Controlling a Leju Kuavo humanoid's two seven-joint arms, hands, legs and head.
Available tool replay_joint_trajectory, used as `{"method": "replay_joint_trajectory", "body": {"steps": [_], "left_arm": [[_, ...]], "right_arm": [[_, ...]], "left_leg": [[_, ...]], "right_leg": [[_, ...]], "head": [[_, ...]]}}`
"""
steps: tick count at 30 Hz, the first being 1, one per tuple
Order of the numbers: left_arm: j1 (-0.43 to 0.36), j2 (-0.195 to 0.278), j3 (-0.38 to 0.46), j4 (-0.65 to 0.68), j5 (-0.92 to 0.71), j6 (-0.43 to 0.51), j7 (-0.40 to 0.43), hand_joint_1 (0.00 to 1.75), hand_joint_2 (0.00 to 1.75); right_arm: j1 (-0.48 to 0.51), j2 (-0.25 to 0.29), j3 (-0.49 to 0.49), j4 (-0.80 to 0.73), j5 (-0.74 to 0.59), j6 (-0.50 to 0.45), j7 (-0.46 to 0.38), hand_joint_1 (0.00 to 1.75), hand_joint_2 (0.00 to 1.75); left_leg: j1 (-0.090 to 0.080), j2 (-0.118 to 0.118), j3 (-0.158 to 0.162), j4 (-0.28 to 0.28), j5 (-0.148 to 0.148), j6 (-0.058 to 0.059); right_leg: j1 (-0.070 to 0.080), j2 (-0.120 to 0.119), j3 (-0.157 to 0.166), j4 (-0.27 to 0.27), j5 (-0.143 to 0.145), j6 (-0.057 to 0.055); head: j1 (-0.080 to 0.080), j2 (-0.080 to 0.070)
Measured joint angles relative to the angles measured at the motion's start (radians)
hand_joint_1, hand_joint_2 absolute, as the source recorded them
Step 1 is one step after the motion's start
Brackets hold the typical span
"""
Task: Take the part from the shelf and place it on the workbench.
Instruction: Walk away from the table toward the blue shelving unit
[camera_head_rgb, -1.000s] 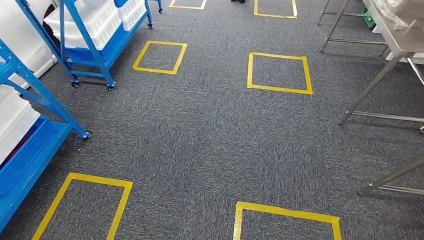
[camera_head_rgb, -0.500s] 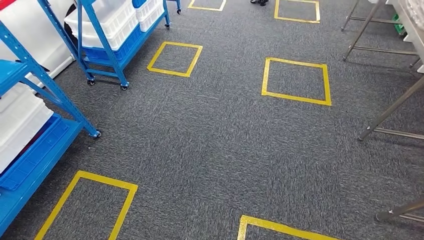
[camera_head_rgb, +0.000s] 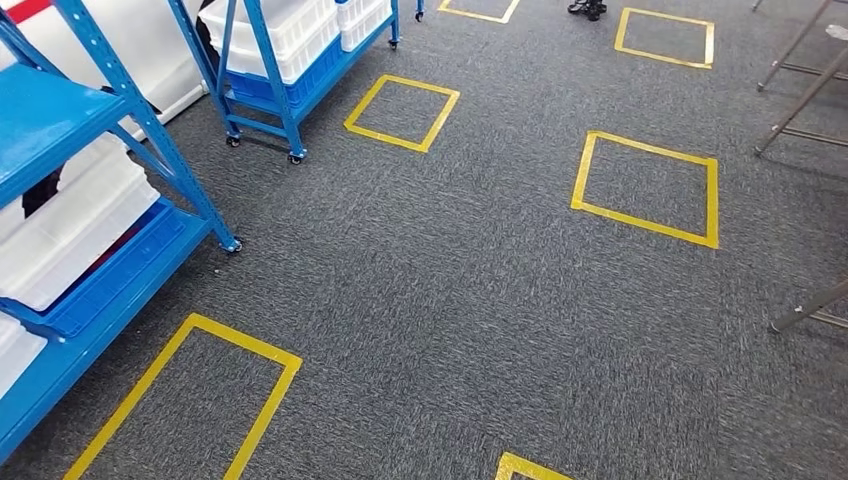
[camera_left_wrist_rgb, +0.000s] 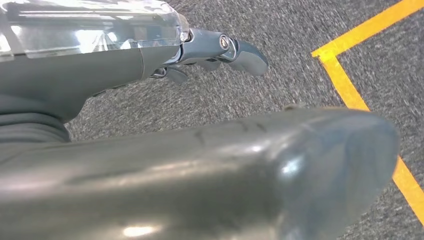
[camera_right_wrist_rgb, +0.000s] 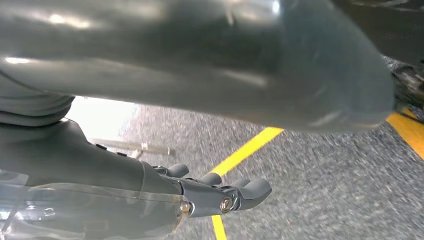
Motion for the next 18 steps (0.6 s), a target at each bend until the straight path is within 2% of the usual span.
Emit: {"method": "replay_joint_trajectory", "body": {"steps": [1, 2, 4, 6, 7, 9, 10, 11, 12, 13, 15, 16, 17, 18], "left_arm": [[-0.001, 0.0, 0.0, 0.0, -0.002, -0.003, 0.0, 0.0, 0.0], [-0.001, 0.0, 0.001, 0.0, -0.003, -0.004, 0.001, 0.0, 0.0], [-0.001, 0.0, 0.002, 0.0, -0.004, -0.006, 0.003, 0.0, 0.0], [-0.001, 0.0, 0.003, 0.0, -0.006, -0.008, 0.004, 0.0, 0.0], [-0.002, 0.0, 0.003, 0.0, -0.008, -0.009, 0.005, 0.0, 0.0], [-0.005, 0.0, 0.003, 0.0, -0.013, -0.012, 0.007, 0.0, 0.0], [-0.006, 0.0, 0.003, 0.0, -0.016, -0.014, 0.009, 0.0, 0.0], [-0.006, 0.0, 0.003, 0.0, -0.018, -0.015, 0.01, 0.0, 0.0], [-0.005, 0.0, 0.003, 0.0, -0.02, -0.017, 0.012, 0.0, 0.0], [-0.005, 0.0, 0.003, 0.0, -0.022, -0.018, 0.014, 0.0, 0.0], [-0.005, 0.0, 0.003, 0.0, -0.025, -0.022, 0.015, 0.0, 0.0], [-0.007, 0.0, 0.002, 0.0, -0.026, -0.023, 0.015, 0.0, 0.0], [-0.007, 0.0, 0.002, 0.0, -0.027, -0.025, 0.015, 0.0, 0.0], [-0.008, 0.0, 0.002, 0.0, -0.029, -0.026, 0.015, 0.0, 0.0]], "right_arm": [[0.0, -0.001, 0.0, 0.0, 0.0, 0.002, -0.002, 0.0, 0.0], [-0.001, -0.001, 0.0, 0.0, 0.0, 0.003, -0.003, 0.0, 0.0], [-0.006, 0.0, 0.0, 0.0, 0.001, 0.007, -0.005, 0.0, 0.0], [-0.007, 0.002, 0.0, 0.0, 0.003, 0.01, -0.006, 0.0, 0.0], [-0.006, 0.003, 0.0, 0.0, 0.004, 0.011, -0.006, 0.0, 0.0], [-0.002, 0.003, 0.0, 0.0, 0.004, 0.013, -0.004, 0.0, 0.0], [-0.001, 0.003, 0.0, 0.0, 0.005, 0.014, -0.003, 0.0, 0.0], [-0.001, 0.003, 0.0, 0.0, 0.006, 0.015, -0.001, 0.0, 0.0], [-0.001, 0.003, 0.0, 0.0, 0.007, 0.016, 0.001, 0.0, 0.0], [-0.002, 0.004, 0.0, 0.0, 0.008, 0.016, 0.003, 0.0, 0.0], [-0.002, 0.005, 0.0, 0.0, 0.011, 0.018, 0.004, 0.0, 0.0], [-0.002, 0.005, 0.0, 0.0, 0.011, 0.019, 0.004, 0.0, 0.0], [-0.002, 0.005, 0.0, 0.0, 0.012, 0.02, 0.004, 0.0, 0.0], [-0.003, 0.006, 0.0, 0.0, 0.012, 0.022, 0.004, 0.0, 0.0]], "left_leg": [[0.0, -0.008, 0.0, 0.001, -0.002, -0.005], [0.0, -0.015, -0.002, 0.001, -0.002, -0.01], [0.0, -0.026, -0.004, -0.002, 0.0, -0.021], [0.0, -0.005, -0.015, 0.022, -0.018, -0.029], [-0.001, 0.016, -0.034, 0.066, -0.044, -0.033], [0.003, 0.05, -0.095, 0.197, -0.109, -0.039], [0.005, 0.056, -0.123, 0.256, -0.131, -0.042], [0.007, 0.059, -0.136, 0.283, -0.134, -0.045], [0.009, 0.062, -0.13, 0.271, -0.118, -0.047], [0.01, 0.068, -0.103, 0.22, -0.087, -0.047], [0.008, 0.104, -0.028, 0.077, -0.027, -0.042], [0.005, 0.118, -0.001, 0.027, -0.013, -0.037], [0.002, 0.127, 0.01, 0.003, -0.011, -0.031], [-0.002, 0.124, 0.01, -0.003, -0.014, -0.025]], "right_leg": [[0.001, 0.013, 0.014, -0.043, 0.018, -0.004], [0.002, 0.022, 0.019, -0.061, 0.022, -0.007], [0.002, 0.01, 0.021, -0.068, 0.024, -0.016], [-0.002, -0.008, 0.027, -0.078, 0.028, -0.028], [-0.004, -0.018, 0.03, -0.083, 0.029, -0.033], [-0.002, -0.04, 0.032, -0.084, 0.028, -0.039], [-0.001, -0.051, 0.032, -0.084, 0.027, -0.04], [-0.001, -0.061, 0.033, -0.084, 0.025, -0.04], [-0.001, -0.07, 0.035, -0.084, 0.024, -0.039], [-0.001, -0.079, 0.038, -0.084, 0.021, -0.037], [0.002, -0.095, 0.045, -0.082, 0.015, -0.029], [0.004, -0.102, 0.048, -0.081, 0.012, -0.024], [0.006, -0.109, 0.051, -0.081, 0.009, -0.019], [0.007, -0.116, 0.053, -0.082, 0.007, -0.013]], "head": [[0.0, 0.0], [0.0, 0.0], [0.0, 0.0], [0.0, 0.0], [0.0, 0.0], [0.0, 0.0], [0.0, 0.0], [0.0, 0.0], [0.0, 0.0], [0.0, 0.0], [0.0, 0.0], [0.0, 0.0], [0.0, 0.0], [0.0, 0.0]]}}
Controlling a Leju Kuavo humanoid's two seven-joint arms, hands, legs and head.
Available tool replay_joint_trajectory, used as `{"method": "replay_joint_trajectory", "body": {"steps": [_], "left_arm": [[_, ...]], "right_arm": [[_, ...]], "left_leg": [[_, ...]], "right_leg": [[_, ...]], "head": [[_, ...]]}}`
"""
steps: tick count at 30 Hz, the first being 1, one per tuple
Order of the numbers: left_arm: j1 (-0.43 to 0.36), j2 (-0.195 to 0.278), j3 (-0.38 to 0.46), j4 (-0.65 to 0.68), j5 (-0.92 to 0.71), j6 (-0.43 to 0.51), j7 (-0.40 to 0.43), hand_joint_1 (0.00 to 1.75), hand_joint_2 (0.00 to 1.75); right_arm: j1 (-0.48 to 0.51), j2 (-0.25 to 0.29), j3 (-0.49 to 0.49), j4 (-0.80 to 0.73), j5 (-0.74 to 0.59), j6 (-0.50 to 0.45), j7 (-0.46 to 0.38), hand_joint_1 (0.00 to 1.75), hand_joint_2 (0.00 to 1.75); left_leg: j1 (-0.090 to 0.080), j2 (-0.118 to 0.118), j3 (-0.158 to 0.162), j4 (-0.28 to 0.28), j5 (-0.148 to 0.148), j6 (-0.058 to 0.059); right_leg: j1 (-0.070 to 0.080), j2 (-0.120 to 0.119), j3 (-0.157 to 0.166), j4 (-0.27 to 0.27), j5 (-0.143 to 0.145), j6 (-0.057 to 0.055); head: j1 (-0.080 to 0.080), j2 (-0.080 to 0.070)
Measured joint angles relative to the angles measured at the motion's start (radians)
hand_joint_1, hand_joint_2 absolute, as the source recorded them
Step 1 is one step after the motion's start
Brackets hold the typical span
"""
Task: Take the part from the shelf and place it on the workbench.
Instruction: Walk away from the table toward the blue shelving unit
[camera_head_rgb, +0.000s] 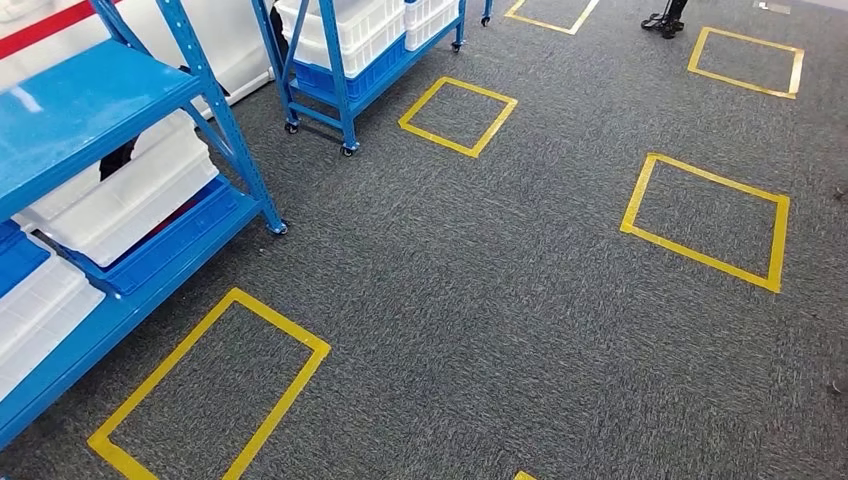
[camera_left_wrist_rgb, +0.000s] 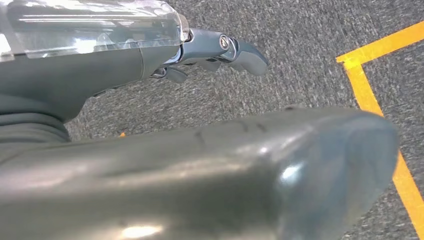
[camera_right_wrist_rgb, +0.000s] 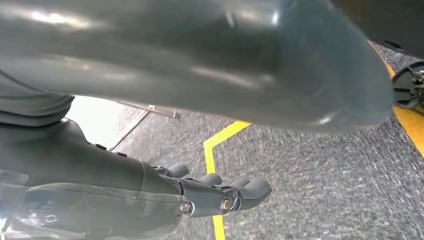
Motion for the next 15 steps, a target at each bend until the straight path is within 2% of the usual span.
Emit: {"method": "replay_joint_trajectory", "body": {"steps": [1, 2, 4, 5, 6, 7, 8, 9, 10, 11, 12, 13, 14, 15], "left_arm": [[0.001, 0.0, 0.0, 0.0, -0.001, -0.001, 0.0, 0.0, 0.0], [0.002, 0.0, 0.0, 0.0, -0.003, -0.002, 0.0, 0.0, 0.0], [0.003, -0.002, 0.0, 0.0, -0.006, -0.004, 0.0, 0.0, 0.0], [0.002, -0.003, -0.001, 0.0, -0.008, -0.005, 0.0, 0.0, 0.0], [0.002, -0.005, -0.002, 0.0, -0.01, -0.006, 0.001, 0.0, 0.0], [0.003, -0.006, -0.003, 0.0, -0.012, -0.007, 0.002, 0.0, 0.0], [0.004, -0.008, -0.004, 0.0, -0.015, -0.007, 0.003, 0.0, 0.0], [0.005, -0.008, -0.006, 0.0, -0.017, -0.007, 0.004, 0.0, 0.0], [0.006, -0.009, -0.007, 0.0, -0.018, -0.007, 0.005, 0.0, 0.0], [0.007, -0.009, -0.008, 0.0, -0.019, -0.007, 0.006, 0.0, 0.0], [0.007, -0.01, -0.01, 0.0, -0.02, -0.007, 0.008, 0.0, 0.0], [0.007, -0.012, -0.011, 0.0, -0.02, -0.006, 0.009, 0.0, 0.0], [0.007, -0.014, -0.012, 0.0, -0.02, -0.005, 0.01, 0.0, 0.0], [0.008, -0.016, -0.013, 0.0, -0.02, -0.002, 0.011, 0.0, 0.0]], "right_arm": [[-0.002, 0.0, 0.0, 0.0, -0.001, 0.004, -0.001, 0.0, 0.0], [-0.004, 0.0, 0.0, 0.0, -0.003, 0.008, -0.002, 0.0, 0.0], [-0.005, 0.001, 0.0, 0.0, -0.011, 0.02, -0.007, 0.0, 0.0], [-0.004, 0.001, 0.0, 0.0, -0.014, 0.024, -0.01, 0.0, 0.0], [-0.002, 0.001, -0.001, 0.0, -0.017, 0.028, -0.014, 0.0, 0.0], [-0.001, 0.001, -0.001, 0.0, -0.018, 0.03, -0.017, 0.0, 0.0], [0.0, 0.001, -0.001, 0.0, -0.018, 0.031, -0.019, 0.0, 0.0], [0.0, 0.001, -0.001, 0.0, -0.018, 0.031, -0.02, 0.0, 0.0], [0.001, 0.001, -0.002, 0.0, -0.018, 0.032, -0.02, 0.0, 0.0], [0.002, 0.001, -0.002, 0.0, -0.018, 0.031, -0.021, 0.0, 0.0], [0.002, 0.001, -0.002, 0.0, -0.017, 0.031, -0.02, 0.0, 0.0], [0.003, 0.001, -0.002, 0.0, -0.016, 0.032, -0.02, 0.0, 0.0], [0.002, 0.0, -0.002, 0.0, -0.015, 0.032, -0.02, 0.0, 0.0], [0.0, 0.0, -0.002, 0.0, -0.014, 0.033, -0.019, 0.0, 0.0]], "left_leg": [[0.0, -0.01, 0.0, -0.002, 0.001, 0.006], [0.0, -0.019, 0.002, -0.007, 0.004, 0.013], [0.003, -0.035, 0.008, -0.016, 0.011, 0.025], [0.004, -0.043, 0.009, -0.019, 0.014, 0.029], [0.004, -0.052, 0.008, -0.019, 0.014, 0.032], [0.003, -0.063, 0.008, -0.019, 0.014, 0.033], [0.002, -0.074, 0.008, -0.018, 0.014, 0.033], [0.001, -0.086, 0.009, -0.018, 0.014, 0.033], [0.001, -0.099, 0.011, -0.017, 0.014, 0.032], [0.001, -0.112, 0.013, -0.016, 0.013, 0.031], [0.001, -0.123, 0.014, -0.015, 0.011, 0.029], [0.0, -0.133, 0.013, -0.014, 0.01, 0.025], [0.0, -0.141, 0.011, -0.013, 0.01, 0.021], [0.001, -0.148, 0.008, -0.013, 0.01, 0.015]], "right_leg": [[-0.001, -0.007, 0.003, -0.002, -0.001, 0.006], [-0.004, -0.003, 0.005, 0.002, -0.006, 0.012], [-0.009, 0.031, -0.013, 0.051, -0.04, 0.022], [-0.011, 0.055, -0.04, 0.108, -0.072, 0.024], [-0.011, 0.069, -0.075, 0.176, -0.105, 0.025], [-0.012, 0.075, -0.11, 0.241, -0.129, 0.026], [-0.012, 0.077, -0.134, 0.282, -0.134, 0.026], [-0.012, 0.078, -0.14, 0.284, -0.119, 0.024], [-0.012, 0.081, -0.128, 0.247, -0.084, 0.022], [-0.012, 0.091, -0.101, 0.178, -0.04, 0.017], [-0.011, 0.111, -0.072, 0.107, -0.006, 0.013], [-0.01, 0.127, -0.049, 0.05, 0.019, 0.009], [-0.008, 0.139, -0.036, 0.016, 0.03, 0.006], [-0.006, 0.144, -0.033, 0.006, 0.03, 0.003]], "head": [[0.0, 0.0], [0.0, 0.0], [0.0, 0.0], [0.0, 0.0], [0.0, 0.0], [0.0, 0.0], [0.0, 0.0], [0.0, 0.0], [0.0, 0.0], [0.0, 0.0], [0.0, 0.0], [0.0, 0.0], [0.0, 0.0], [0.0, 0.0]]}}
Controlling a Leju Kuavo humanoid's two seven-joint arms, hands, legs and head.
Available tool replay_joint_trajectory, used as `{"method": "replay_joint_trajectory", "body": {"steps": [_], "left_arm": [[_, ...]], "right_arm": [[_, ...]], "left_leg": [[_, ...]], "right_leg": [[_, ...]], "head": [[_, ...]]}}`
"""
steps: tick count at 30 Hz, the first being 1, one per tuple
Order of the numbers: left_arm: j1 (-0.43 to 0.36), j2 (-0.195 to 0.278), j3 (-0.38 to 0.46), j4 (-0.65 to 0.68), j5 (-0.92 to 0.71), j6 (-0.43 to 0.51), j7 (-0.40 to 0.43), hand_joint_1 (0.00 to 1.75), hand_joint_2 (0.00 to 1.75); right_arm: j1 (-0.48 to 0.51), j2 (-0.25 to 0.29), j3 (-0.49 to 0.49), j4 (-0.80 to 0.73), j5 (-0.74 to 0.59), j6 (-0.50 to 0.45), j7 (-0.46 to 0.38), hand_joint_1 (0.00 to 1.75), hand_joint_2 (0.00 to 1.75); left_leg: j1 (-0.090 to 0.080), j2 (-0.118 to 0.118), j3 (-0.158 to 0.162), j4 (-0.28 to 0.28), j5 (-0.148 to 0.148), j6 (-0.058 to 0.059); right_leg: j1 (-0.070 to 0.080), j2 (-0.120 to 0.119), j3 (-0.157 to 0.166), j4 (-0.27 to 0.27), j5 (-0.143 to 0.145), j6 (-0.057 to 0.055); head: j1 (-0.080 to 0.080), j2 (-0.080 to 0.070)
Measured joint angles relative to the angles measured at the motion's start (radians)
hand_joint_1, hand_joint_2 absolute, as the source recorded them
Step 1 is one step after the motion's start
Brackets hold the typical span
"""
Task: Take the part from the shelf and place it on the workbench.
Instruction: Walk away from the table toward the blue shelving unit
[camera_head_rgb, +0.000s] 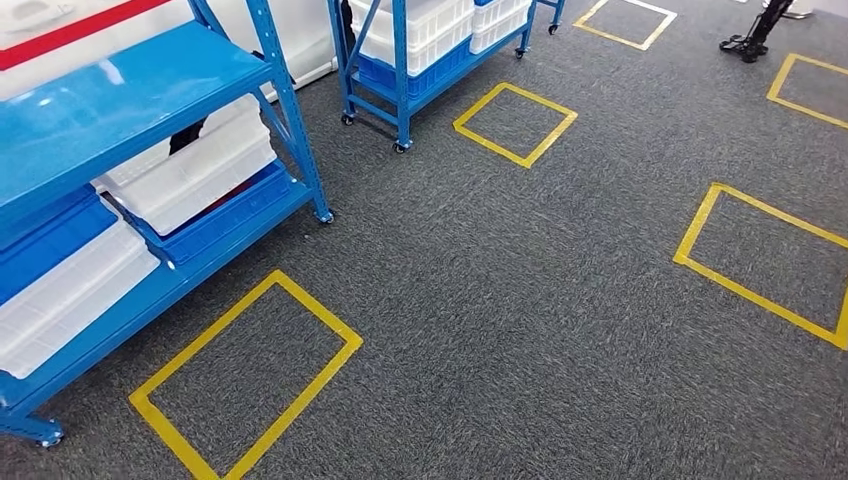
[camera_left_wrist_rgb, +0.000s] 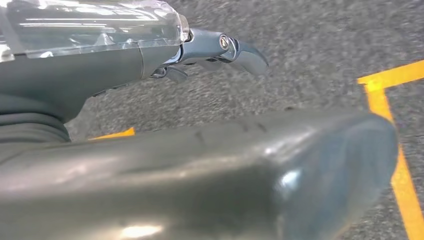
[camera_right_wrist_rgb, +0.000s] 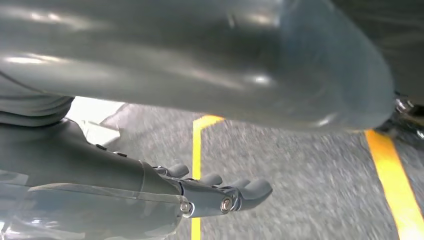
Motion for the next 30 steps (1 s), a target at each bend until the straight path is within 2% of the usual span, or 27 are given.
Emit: {"method": "replay_joint_trajectory", "body": {"steps": [2, 4, 6, 7, 8, 9, 10, 11, 12, 13, 14, 15, 17, 19, 21, 22, 23, 24, 25, 26, 28, 29, 30], "left_arm": [[0.002, -0.002, -0.001, 0.0, -0.003, 0.005, 0.003, 0.0, 0.0], [0.002, -0.003, -0.003, 0.0, -0.007, 0.008, 0.005, 0.0, 0.0], [0.001, -0.003, -0.004, 0.0, -0.012, 0.009, 0.006, 0.0, 0.0], [0.001, -0.003, -0.005, 0.0, -0.014, 0.009, 0.007, 0.0, 0.0], [0.001, -0.004, -0.007, 0.0, -0.016, 0.008, 0.007, 0.0, 0.0], [0.002, -0.004, -0.008, 0.0, -0.018, 0.008, 0.007, 0.0, 0.0], [0.004, -0.004, -0.009, 0.0, -0.018, 0.008, 0.007, 0.0, 0.0], [0.004, -0.004, -0.009, 0.0, -0.018, 0.007, 0.007, 0.0, 0.0], [0.005, -0.004, -0.009, 0.0, -0.019, 0.007, 0.007, 0.0, 0.0], [0.004, -0.004, -0.01, 0.0, -0.02, 0.007, 0.007, 0.0, 0.0], [0.004, -0.004, -0.01, 0.0, -0.021, 0.006, 0.008, 0.0, 0.0], [0.004, -0.005, -0.01, 0.0, -0.022, 0.006, 0.008, 0.0, 0.0], [0.007, -0.007, -0.011, 0.0, -0.024, 0.005, 0.009, 0.0, 0.0], [0.009, -0.008, -0.011, 0.0, -0.026, 0.005, 0.008, 0.0, 0.0], [0.008, -0.009, -0.011, 0.0, -0.028, 0.005, 0.006, 0.0, 0.0], [0.008, -0.01, -0.011, 0.0, -0.029, 0.005, 0.006, 0.0, 0.0], [0.008, -0.011, -0.011, 0.0, -0.03, 0.005, 0.005, 0.0, 0.0], [0.009, -0.011, -0.012, 0.0, -0.031, 0.005, 0.005, 0.0, 0.0], [0.009, -0.012, -0.012, 0.0, -0.033, 0.005, 0.005, 0.0, 0.0], [0.009, -0.012, -0.012, 0.0, -0.034, 0.004, 0.005, 0.0, 0.0], [0.009, -0.014, -0.013, 0.0, -0.036, 0.001, 0.005, 0.0, 0.0], [0.009, -0.014, -0.013, 0.0, -0.037, -0.001, 0.005, 0.0, 0.0], [0.009, -0.014, -0.014, 0.0, -0.038, -0.002, 0.005, 0.0, 0.0]], "right_arm": [[-0.006, 0.002, 0.0, 0.0, 0.003, 0.003, 0.002, 0.0, 0.0], [-0.006, 0.005, 0.0, 0.0, 0.007, 0.006, 0.006, 0.0, 0.0], [-0.003, 0.006, 0.0, 0.0, 0.012, 0.008, 0.009, 0.0, 0.0], [-0.001, 0.006, 0.0, 0.0, 0.013, 0.008, 0.011, 0.0, 0.0], [-0.001, 0.006, 0.0, 0.0, 0.014, 0.008, 0.013, 0.0, 0.0], [-0.001, 0.006, 0.0, 0.0, 0.015, 0.008, 0.015, 0.0, 0.0], [-0.002, 0.006, 0.0, 0.0, 0.015, 0.008, 0.017, 0.0, 0.0], [-0.002, 0.007, 0.0, 0.0, 0.017, 0.008, 0.018, 0.0, 0.0], [-0.002, 0.007, 0.0, 0.0, 0.018, 0.008, 0.019, 0.0, 0.0], [-0.002, 0.008, 0.0, 0.0, 0.019, 0.008, 0.019, 0.0, 0.0], [-0.003, 0.008, 0.0, 0.0, 0.021, 0.008, 0.02, 0.0, 0.0], [-0.004, 0.008, 0.0, 0.0, 0.024, 0.008, 0.02, 0.0, 0.0], [-0.009, 0.008, 0.0, 0.0, 0.03, 0.009, 0.021, 0.0, 0.0], [-0.012, 0.009, 0.0, 0.0, 0.034, 0.009, 0.021, 0.0, 0.0], [-0.01, 0.009, 0.0, 0.0, 0.036, 0.008, 0.023, 0.0, 0.0], [-0.008, 0.009, 0.0, 0.0, 0.037, 0.008, 0.024, 0.0, 0.0], [-0.007, 0.009, 0.0, 0.0, 0.039, 0.008, 0.024, 0.0, 0.0], [-0.007, 0.009, 0.0, 0.0, 0.04, 0.008, 0.024, 0.0, 0.0], [-0.007, 0.009, 0.0, 0.0, 0.041, 0.007, 0.025, 0.0, 0.0], [-0.007, 0.009, 0.0, 0.0, 0.043, 0.006, 0.025, 0.0, 0.0], [-0.006, 0.008, 0.0, 0.0, 0.047, 0.004, 0.026, 0.0, 0.0], [-0.005, 0.008, 0.0, 0.0, 0.048, 0.004, 0.027, 0.0, 0.0], [-0.005, 0.008, 0.0, 0.0, 0.048, 0.004, 0.027, 0.0, 0.0]], "left_leg": [[0.002, -0.009, -0.003, 0.0, 0.0, -0.011], [0.0, 0.019, -0.021, 0.042, -0.03, -0.02], [0.001, 0.063, -0.074, 0.159, -0.095, -0.028], [0.004, 0.074, -0.106, 0.224, -0.124, -0.032], [0.007, 0.08, -0.128, 0.27, -0.138, -0.036], [0.009, 0.084, -0.133, 0.28, -0.131, -0.038], [0.011, 0.089, -0.118, 0.25, -0.107, -0.04], [0.012, 0.099, -0.086, 0.188, -0.073, -0.04], [0.011, 0.121, -0.048, 0.114, -0.042, -0.037], [0.009, 0.137, -0.017, 0.053, -0.02, -0.032], [0.006, 0.149, 0.002, 0.015, -0.009, -0.026], [0.003, 0.152, 0.007, 0.0, -0.008, -0.02], [0.002, 0.132, 0.007, -0.003, -0.005, -0.008], [0.006, 0.115, 0.011, -0.011, 0.002, 0.004], [0.008, 0.098, 0.011, -0.014, 0.007, 0.012], [0.007, 0.088, 0.009, -0.014, 0.008, 0.014], [0.007, 0.078, 0.008, -0.014, 0.008, 0.014], [0.006, 0.065, 0.008, -0.013, 0.008, 0.014], [0.006, 0.052, 0.008, -0.012, 0.008, 0.014], [0.007, 0.04, 0.01, -0.01, 0.007, 0.012], [0.006, 0.015, 0.009, -0.005, 0.005, 0.006], [0.005, 0.006, 0.007, -0.003, 0.005, 0.001], [0.005, -0.001, 0.004, -0.001, 0.005, -0.004]], "right_leg": [[-0.001, -0.018, 0.003, -0.006, 0.004, -0.009], [-0.005, -0.04, 0.008, -0.015, 0.007, -0.021], [-0.005, -0.065, 0.012, -0.019, 0.006, -0.03], [-0.003, -0.078, 0.012, -0.019, 0.005, -0.032], [-0.003, -0.09, 0.013, -0.019, 0.003, -0.032], [-0.002, -0.101, 0.014, -0.018, 0.002, -0.032], [-0.002, -0.112, 0.016, -0.018, 0.0, -0.03], [-0.002, -0.122, 0.019, -0.018, -0.003, -0.028], [-0.001, -0.131, 0.023, -0.017, -0.006, -0.025], [0.001, -0.14, 0.027, -0.016, -0.009, -0.02], [0.003, -0.148, 0.03, -0.015, -0.012, -0.015], [0.004, -0.156, 0.033, -0.015, -0.015, -0.009], [0.003, -0.167, 0.038, -0.014, -0.018, 0.003], [-0.002, -0.136, 0.029, 0.016, -0.043, 0.014], [-0.006, -0.086, -0.02, 0.121, -0.105, 0.02], [-0.006, -0.074, -0.054, 0.189, -0.136, 0.021], [-0.007, -0.069, -0.082, 0.243, -0.154, 0.022], [-0.007, -0.068, -0.096, 0.266, -0.151, 0.022], [-0.007, -0.066, -0.09, 0.248, -0.127, 0.022], [-0.008, -0.061, -0.067, 0.195, -0.089, 0.02], [-0.01, -0.027, -0.009, 0.062, -0.026, 0.015], [-0.01, -0.015, 0.008, 0.02, -0.011, 0.012], [-0.009, -0.007, 0.015, 0.002, -0.008, 0.009]], "head": [[0.0, 0.0], [0.0, 0.0], [-0.001, 0.0], [-0.001, 0.0], [0.0, 0.0], [-0.001, 0.0], [-0.001, 0.0], [0.0, 0.0], [0.0, 0.0], [0.0, 0.0], [0.0, 0.0], [0.0, 0.0], [0.0, 0.0], [0.0, 0.0], [0.0, 0.0], [0.0, 0.0], [0.0, 0.0], [0.0, 0.0], [0.0, 0.0], [0.0, 0.0], [0.0, 0.0], [0.0, 0.0], [0.0, 0.0]]}}
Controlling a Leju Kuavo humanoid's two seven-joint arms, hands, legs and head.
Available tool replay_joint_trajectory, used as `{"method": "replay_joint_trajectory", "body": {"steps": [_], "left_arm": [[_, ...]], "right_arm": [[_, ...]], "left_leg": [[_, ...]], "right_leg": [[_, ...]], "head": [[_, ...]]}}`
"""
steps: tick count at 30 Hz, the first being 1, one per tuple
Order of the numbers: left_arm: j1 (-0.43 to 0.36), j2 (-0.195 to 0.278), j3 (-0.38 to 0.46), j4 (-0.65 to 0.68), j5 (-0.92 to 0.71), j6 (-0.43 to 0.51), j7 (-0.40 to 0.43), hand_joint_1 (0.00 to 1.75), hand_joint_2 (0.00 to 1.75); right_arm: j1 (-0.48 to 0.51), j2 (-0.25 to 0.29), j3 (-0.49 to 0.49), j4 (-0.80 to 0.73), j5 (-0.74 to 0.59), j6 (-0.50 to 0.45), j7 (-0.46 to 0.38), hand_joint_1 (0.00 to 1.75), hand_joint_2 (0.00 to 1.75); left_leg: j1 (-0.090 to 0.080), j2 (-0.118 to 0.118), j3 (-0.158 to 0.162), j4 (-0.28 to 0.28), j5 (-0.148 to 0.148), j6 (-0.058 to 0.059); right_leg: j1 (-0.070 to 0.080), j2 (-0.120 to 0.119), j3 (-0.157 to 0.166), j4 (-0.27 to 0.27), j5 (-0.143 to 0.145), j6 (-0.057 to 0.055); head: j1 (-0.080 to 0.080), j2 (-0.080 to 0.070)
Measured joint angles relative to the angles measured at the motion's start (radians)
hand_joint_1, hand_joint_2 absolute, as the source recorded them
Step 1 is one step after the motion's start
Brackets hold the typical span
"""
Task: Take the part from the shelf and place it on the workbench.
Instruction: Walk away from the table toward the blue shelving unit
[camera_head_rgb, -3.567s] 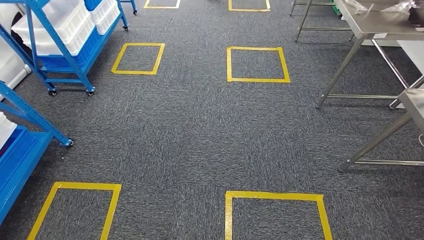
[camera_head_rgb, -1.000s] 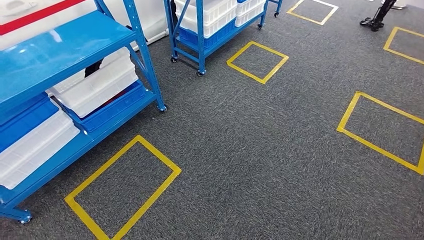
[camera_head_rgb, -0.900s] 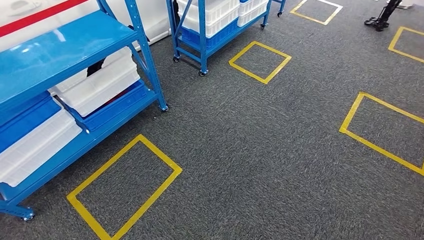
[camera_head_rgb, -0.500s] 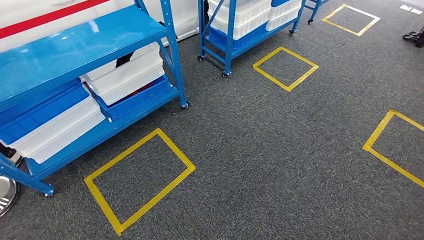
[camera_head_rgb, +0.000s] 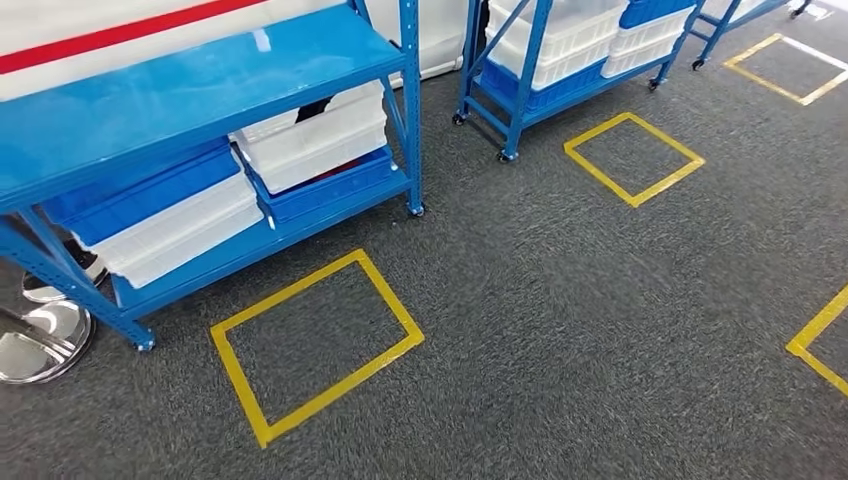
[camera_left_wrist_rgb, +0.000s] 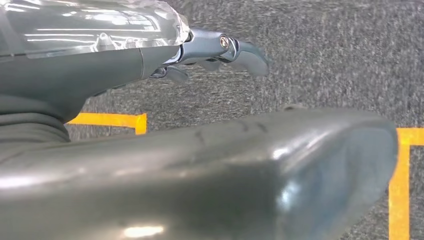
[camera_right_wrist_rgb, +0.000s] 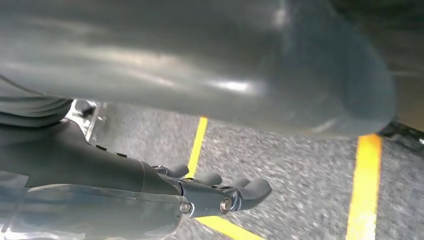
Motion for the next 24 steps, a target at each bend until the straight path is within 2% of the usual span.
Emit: {"method": "replay_joint_trajectory", "body": {"steps": [2, 3, 4, 6, 8, 9, 10, 11, 12, 14, 15, 17, 18, 20, 21, 22, 23, 24], "left_arm": [[0.002, 0.0, -0.001, 0.0, -0.001, -0.004, 0.0, 0.0, 0.0], [0.004, 0.0, -0.002, 0.0, -0.002, -0.006, 0.0, 0.0, 0.0], [0.004, 0.0, -0.003, 0.0, -0.003, -0.009, 0.0, 0.0, 0.0], [0.002, 0.0, -0.005, 0.0, -0.006, -0.013, 0.0, 0.0, 0.0], [0.001, 0.0, -0.008, 0.0, -0.008, -0.017, 0.0, 0.0, 0.0], [0.001, 0.0, -0.01, 0.0, -0.01, -0.018, 0.0, 0.0, 0.0], [0.002, 0.0, -0.012, 0.0, -0.011, -0.02, 0.0, 0.0, 0.0], [0.002, 0.0, -0.013, 0.0, -0.012, -0.021, 0.0, 0.0, 0.0], [0.002, 0.0, -0.014, 0.0, -0.012, -0.022, 0.0, 0.0, 0.0], [0.0, 0.0, -0.015, 0.0, -0.013, -0.025, 0.0, 0.0, 0.0], [0.0, 0.0, -0.016, 0.0, -0.013, -0.025, 0.0, 0.0, 0.0], [0.002, 0.0, -0.017, 0.0, -0.014, -0.026, 0.0, 0.0, 0.0], [0.003, 0.0, -0.017, 0.0, -0.014, -0.027, 0.0, 0.0, 0.0], [0.003, -0.001, -0.018, 0.0, -0.014, -0.029, 0.0, 0.0, 0.0], [0.002, -0.002, -0.019, 0.0, -0.014, -0.031, 0.0, 0.0, 0.0], [0.001, -0.002, -0.019, 0.0, -0.014, -0.032, 0.0, 0.0, 0.0], [0.002, -0.002, -0.02, 0.0, -0.015, -0.033, 0.0, 0.0, 0.0], [0.002, -0.002, -0.02, 0.0, -0.015, -0.034, 0.0, 0.0, 0.0]], "right_arm": [[-0.003, 0.001, 0.0, 0.0, 0.0, 0.0, 0.0, 0.0, 0.0], [-0.004, 0.001, 0.0, 0.0, -0.001, -0.001, 0.0, 0.0, 0.0], [-0.004, 0.002, 0.0, 0.0, -0.001, -0.002, 0.0, 0.0, 0.0], [-0.001, 0.003, 0.0, 0.0, -0.002, -0.004, 0.0, 0.0, 0.0], [0.002, 0.003, 0.0, 0.0, -0.001, -0.005, 0.0, 0.0, 0.0], [0.002, 0.003, 0.0, 0.0, -0.001, -0.005, 0.0, 0.0, 0.0], [0.002, 0.003, 0.0, 0.0, 0.0, -0.005, 0.0, 0.0, 0.0], [0.001, 0.003, 0.0, 0.0, 0.002, -0.005, 0.0, 0.0, 0.0], [0.0, 0.003, 0.0, 0.0, 0.003, -0.005, 0.0, 0.0, 0.0], [0.0, 0.003, 0.0, 0.0, 0.005, -0.004, 0.0, 0.0, 0.0], [0.0, 0.003, 0.0, 0.0, 0.005, -0.004, 0.001, 0.0, 0.0], [-0.004, 0.003, 0.0, 0.0, 0.007, -0.004, 0.001, 0.0, 0.0], [-0.006, 0.003, 0.0, 0.0, 0.007, -0.003, 0.002, 0.0, 0.0], [-0.007, 0.002, 0.0, 0.0, 0.008, -0.003, 0.002, 0.0, 0.0], [-0.005, 0.002, 0.0, -0.001, 0.009, -0.003, 0.002, 0.0, 0.0], [-0.003, 0.002, 0.0, -0.001, 0.009, -0.002, 0.002, 0.0, 0.0], [-0.002, 0.002, 0.0, -0.001, 0.01, -0.002, 0.001, 0.0, 0.0], [-0.001, 0.002, 0.0, -0.001, 0.01, -0.002, 0.0, 0.0, 0.0]], "left_leg": [[0.0, -0.012, -0.005, -0.001, 0.002, -0.012], [0.0, -0.004, -0.008, 0.005, -0.003, -0.018], [0.0, 0.015, -0.016, 0.023, -0.016, -0.023], [0.0, 0.065, -0.06, 0.12, -0.073, -0.031], [0.002, 0.084, -0.121, 0.251, -0.131, -0.037], [0.003, 0.087, -0.137, 0.285, -0.138, -0.038], [0.003, 0.089, -0.133, 0.28, -0.125, -0.038], [0.002, 0.095, -0.107, 0.233, -0.095, -0.036], [0.001, 0.112, -0.068, 0.16, -0.06, -0.031], [-0.007, 0.149, -0.006, 0.037, -0.019, -0.017], [-0.011, 0.16, 0.005, 0.011, -0.015, -0.009], [-0.012, 0.145, 0.003, 0.003, -0.015, 0.002], [-0.01, 0.135, 0.005, -0.001, -0.012, 0.006], [-0.004, 0.116, 0.01, -0.009, -0.003, 0.017], [-0.002, 0.107, 0.01, -0.011, 0.0, 0.02], [-0.001, 0.097, 0.008, -0.011, 0.002, 0.023], [-0.001, 0.086, 0.006, -0.01, 0.002, 0.024], [-0.001, 0.074, 0.006, -0.01, 0.002, 0.024]], "right_leg": [[0.002, -0.015, 0.0, -0.003, 0.002, -0.009], [0.001, -0.025, 0.002, -0.006, 0.004, -0.016], [0.0, -0.035, 0.003, -0.009, 0.005, -0.023], [0.001, -0.059, 0.005, -0.013, 0.005, -0.035], [0.005, -0.084, 0.004, -0.012, 0.003, -0.04], [0.007, -0.096, 0.004, -0.011, 0.001, -0.04], [0.008, -0.108, 0.005, -0.011, 0.0, -0.04], [0.009, -0.12, 0.008, -0.011, -0.002, -0.04], [0.01, -0.13, 0.011, -0.011, -0.004, -0.038], [0.015, -0.15, 0.017, -0.009, -0.009, -0.03], [0.017, -0.158, 0.019, -0.008, -0.012, -0.026], [0.018, -0.175, 0.023, -0.009, -0.014, -0.016], [0.017, -0.171, 0.026, -0.007, -0.017, -0.01], [0.013, -0.126, 0.01, 0.035, -0.049, 0.001], [0.009, -0.095, -0.015, 0.088, -0.08, 0.006], [0.008, -0.073, -0.049, 0.155, -0.114, 0.008], [0.006, -0.064, -0.082, 0.22, -0.14, 0.01], [0.004, -0.061, -0.105, 0.264, -0.149, 0.013]], "head": [[0.0, 0.0], [0.0, 0.0], [0.0, 0.0], [0.0, 0.0], [0.0, 0.0], [0.0, 0.0], [0.0, 0.0], [0.0, 0.0], [0.0, 0.0], [0.0, 0.0], [0.0, 0.0], [0.0, 0.0], [0.0, 0.0], [0.0, 0.0], [0.0, 0.0], [0.0, 0.0], [0.0, 0.0], [0.0, 0.0]]}}
